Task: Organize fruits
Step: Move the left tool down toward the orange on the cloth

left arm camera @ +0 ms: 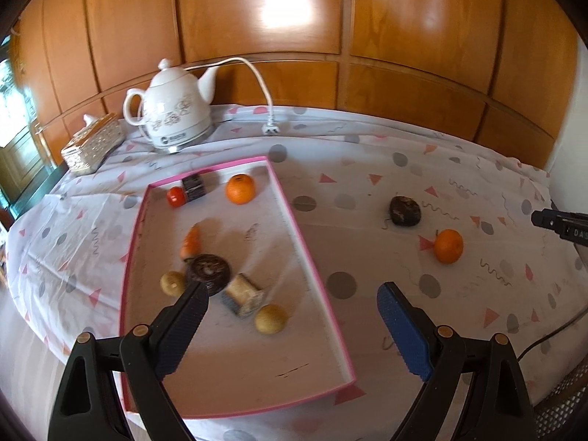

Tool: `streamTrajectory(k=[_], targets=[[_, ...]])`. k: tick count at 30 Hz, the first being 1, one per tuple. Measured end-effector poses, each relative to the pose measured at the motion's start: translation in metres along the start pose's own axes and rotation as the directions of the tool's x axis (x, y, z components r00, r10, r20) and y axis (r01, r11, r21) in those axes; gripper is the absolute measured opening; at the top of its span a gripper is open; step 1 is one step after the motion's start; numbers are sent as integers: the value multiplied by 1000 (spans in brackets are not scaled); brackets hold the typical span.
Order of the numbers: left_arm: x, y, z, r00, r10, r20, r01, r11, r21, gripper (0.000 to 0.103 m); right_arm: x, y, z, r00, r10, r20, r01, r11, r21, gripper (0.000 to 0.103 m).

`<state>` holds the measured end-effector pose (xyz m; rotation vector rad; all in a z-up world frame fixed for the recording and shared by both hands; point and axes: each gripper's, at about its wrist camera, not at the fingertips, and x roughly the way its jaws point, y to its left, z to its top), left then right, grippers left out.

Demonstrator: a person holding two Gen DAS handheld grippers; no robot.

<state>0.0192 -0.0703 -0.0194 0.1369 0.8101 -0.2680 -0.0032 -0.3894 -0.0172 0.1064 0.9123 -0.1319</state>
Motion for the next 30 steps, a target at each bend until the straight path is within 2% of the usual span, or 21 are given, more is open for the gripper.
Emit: streamTrajectory(k=[6,9,15,24,30], targets=[[8,-19,6,1000,-26,-15,26,999,45,94,-3,-33,0,997,-69,-30,70,996,53,36],[13,-28,9,999,-38,-24,39,997,61,94,-5,-56,2,993,-112,-39,115,989,97,39],[22,-43,11,996,-68,-49,72,993,92,94,-7,-109,2,980,-181,-77,194,955,226,39],[37,-59,14,993,-79,-83,89,988,124,94,-1,-173,-11,960,-233,-158,280,848,451,39],[50,-67,18,991,-78,-105,92,987,133,94,-2,-206,-26,944,-267,-193,330,752,571,39]])
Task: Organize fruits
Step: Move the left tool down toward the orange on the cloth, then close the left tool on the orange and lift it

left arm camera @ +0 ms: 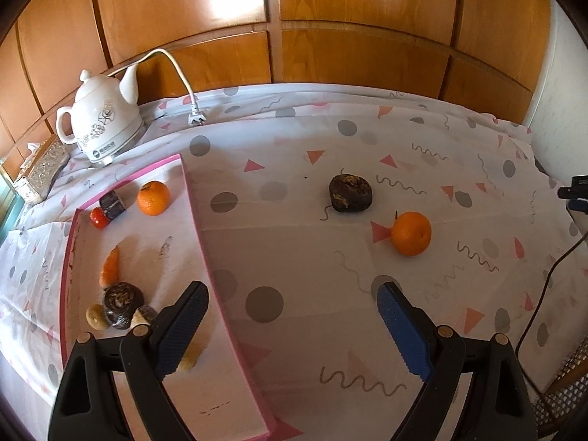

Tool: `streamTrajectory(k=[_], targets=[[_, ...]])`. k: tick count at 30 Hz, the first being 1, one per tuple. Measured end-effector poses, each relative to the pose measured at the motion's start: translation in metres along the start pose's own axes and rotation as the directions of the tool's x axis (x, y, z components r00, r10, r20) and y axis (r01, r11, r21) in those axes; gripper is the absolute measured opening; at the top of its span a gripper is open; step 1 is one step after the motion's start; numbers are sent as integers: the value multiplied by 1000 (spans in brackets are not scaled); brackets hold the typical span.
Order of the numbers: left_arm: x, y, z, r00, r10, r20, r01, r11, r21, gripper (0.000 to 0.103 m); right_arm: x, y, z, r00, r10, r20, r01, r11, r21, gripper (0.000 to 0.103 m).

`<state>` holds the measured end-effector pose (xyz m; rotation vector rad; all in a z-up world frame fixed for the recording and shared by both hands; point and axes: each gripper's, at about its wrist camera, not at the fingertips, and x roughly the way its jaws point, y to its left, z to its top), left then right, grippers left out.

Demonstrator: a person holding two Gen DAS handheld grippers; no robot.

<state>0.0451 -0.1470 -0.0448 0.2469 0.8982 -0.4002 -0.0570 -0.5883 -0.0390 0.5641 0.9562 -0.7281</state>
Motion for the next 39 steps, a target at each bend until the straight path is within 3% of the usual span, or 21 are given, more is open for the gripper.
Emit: streamTrajectory(k=[6,9,15,25,28,30,32,34,36,39], targets=[[12,-12,8,1000,-22,-14,22,1000,17,94,7,-43,-2,996,-82,-22,85,973,216,40],[17,-21,14,999,-44,-15,45,999,25,93,11,-54,-3,993,-106,-42,114,956,271,40],[31,-42,25,993,-111,-37,112,993,28,91,4,-83,-8,993,-121,-14,116,907,404,40],[58,-75,41,985,-156,-72,159,986,44,90,5,-91,-9,994,-105,-5,97,893,439,40],[71,-84,43,983,-153,-101,159,986,54,79,5,-92,-9,995,-98,-4,90,896,436,40],[82,-89,44,977,-166,-133,173,984,46,63,6,-89,-9,996,-87,-3,80,902,425,40],[93,-92,43,971,-185,-153,192,981,34,54,6,-86,-8,997,-83,1,76,909,411,40],[95,-95,40,975,-175,-135,183,982,49,51,7,-82,-7,997,-82,1,75,916,393,40],[93,-96,38,975,-180,-133,190,980,63,41,9,-79,-7,997,-79,-1,74,924,376,40],[85,-88,36,964,-227,-141,232,972,22,41,10,-75,-6,997,-74,-3,70,932,356,40]])
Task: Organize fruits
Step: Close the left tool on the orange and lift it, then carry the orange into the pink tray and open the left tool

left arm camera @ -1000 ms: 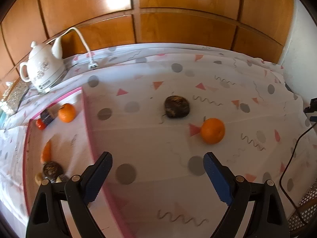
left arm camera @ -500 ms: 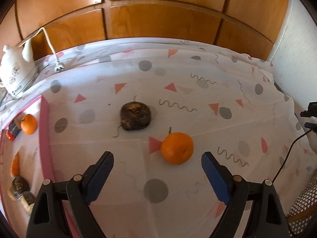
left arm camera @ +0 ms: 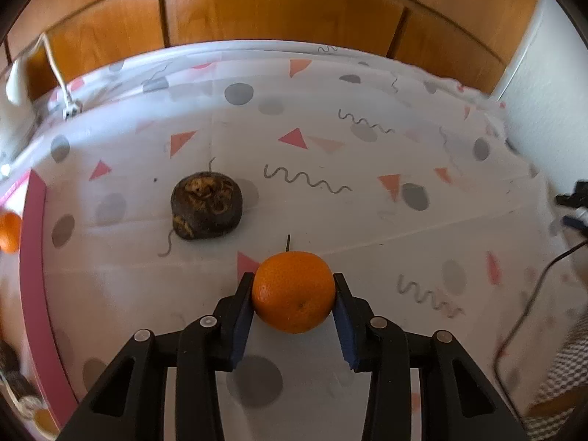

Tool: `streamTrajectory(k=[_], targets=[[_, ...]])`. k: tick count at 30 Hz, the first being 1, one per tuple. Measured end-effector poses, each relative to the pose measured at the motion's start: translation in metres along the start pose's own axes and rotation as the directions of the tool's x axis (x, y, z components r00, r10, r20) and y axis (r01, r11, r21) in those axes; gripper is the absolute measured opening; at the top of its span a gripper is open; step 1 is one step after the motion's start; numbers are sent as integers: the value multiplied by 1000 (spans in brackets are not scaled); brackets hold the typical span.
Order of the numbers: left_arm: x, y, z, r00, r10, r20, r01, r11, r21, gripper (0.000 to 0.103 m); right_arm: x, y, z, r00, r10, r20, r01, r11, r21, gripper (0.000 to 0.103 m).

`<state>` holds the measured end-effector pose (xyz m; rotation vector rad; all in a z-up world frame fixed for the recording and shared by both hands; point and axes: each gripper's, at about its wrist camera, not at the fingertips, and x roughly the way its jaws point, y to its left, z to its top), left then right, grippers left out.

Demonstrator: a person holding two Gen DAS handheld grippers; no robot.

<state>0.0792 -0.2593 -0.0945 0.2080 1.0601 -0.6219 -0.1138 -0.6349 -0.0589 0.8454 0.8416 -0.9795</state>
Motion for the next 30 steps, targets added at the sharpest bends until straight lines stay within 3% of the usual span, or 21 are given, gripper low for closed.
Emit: streamTrajectory(k=[5,12,16,21,25,30], targets=[[-26,20,-10,999,-9,34,10,999,-52,41,-1,-1,0,1000,-1,4,1,1000,2,40],[-79,79,-22,990,55,126,-33,984,-174,41,0,2,-2,1000,5,-7,-5,1000,-17,40],[-104,134,-30,978,142,156,-95,956,-277,41,0,1,-3,1000,9,-8,-9,1000,-13,40],[-113,207,-35,956,265,128,-194,893,-407,41,0,4,-4,1000,12,-5,-12,1000,-24,40],[-107,246,-36,958,274,85,-202,856,-476,41,0,6,-5,1000,8,-7,-8,999,-31,40],[-98,254,-37,955,287,74,-214,843,-493,45,0,7,-5,1000,-1,-8,1,999,-42,40]])
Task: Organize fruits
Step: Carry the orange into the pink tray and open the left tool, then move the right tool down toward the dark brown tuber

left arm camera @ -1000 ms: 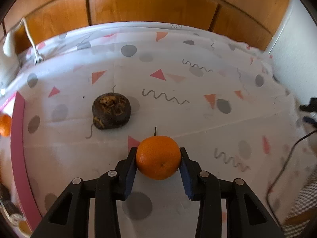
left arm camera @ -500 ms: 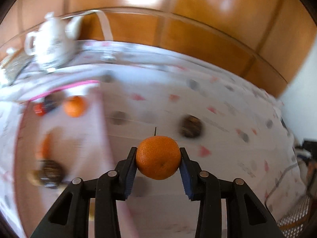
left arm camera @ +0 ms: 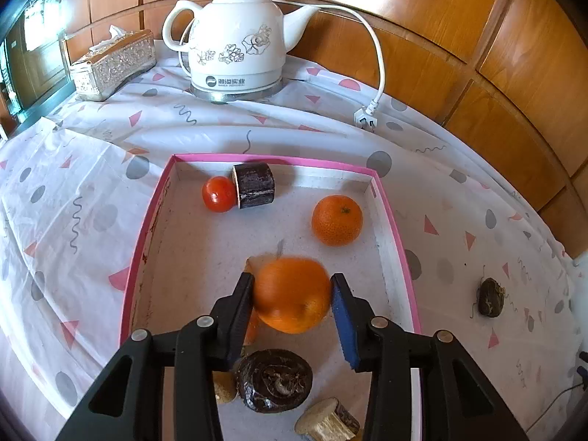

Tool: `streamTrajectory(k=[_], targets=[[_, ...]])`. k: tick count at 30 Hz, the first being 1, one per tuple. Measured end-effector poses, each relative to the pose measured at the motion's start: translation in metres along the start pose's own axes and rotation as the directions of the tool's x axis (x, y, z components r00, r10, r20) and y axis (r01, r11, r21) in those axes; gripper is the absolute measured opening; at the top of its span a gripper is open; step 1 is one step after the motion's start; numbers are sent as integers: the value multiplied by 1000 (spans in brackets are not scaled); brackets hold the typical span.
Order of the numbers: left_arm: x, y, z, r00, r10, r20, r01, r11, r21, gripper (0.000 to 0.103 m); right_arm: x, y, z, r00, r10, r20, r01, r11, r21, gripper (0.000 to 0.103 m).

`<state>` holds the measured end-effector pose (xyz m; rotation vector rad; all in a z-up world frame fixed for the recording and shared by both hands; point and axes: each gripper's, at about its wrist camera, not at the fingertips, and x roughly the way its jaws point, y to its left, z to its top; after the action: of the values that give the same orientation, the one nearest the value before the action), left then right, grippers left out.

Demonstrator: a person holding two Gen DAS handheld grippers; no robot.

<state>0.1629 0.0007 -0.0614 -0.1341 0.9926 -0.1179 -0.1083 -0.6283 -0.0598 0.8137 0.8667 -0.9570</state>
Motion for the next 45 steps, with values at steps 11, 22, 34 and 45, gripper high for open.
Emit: streamTrajectory(k=[11,22,34,45], targets=[[-32,-9,-20,995,53,80,-54,999,8,59,2,-1,0,1000,-5,-2,5,1000,-4,40],[-71,-23,-50,991,21,131,-33,995,91,62,-1,16,-6,998,65,-12,-66,994,-82,40],[-95,-17,-68,988,4,154,-21,994,108,63,-9,51,-23,986,165,-26,-167,956,-242,40],[-107,-2,-79,987,1,161,-14,997,82,63,-20,81,-41,959,279,-57,-279,884,-376,40]])
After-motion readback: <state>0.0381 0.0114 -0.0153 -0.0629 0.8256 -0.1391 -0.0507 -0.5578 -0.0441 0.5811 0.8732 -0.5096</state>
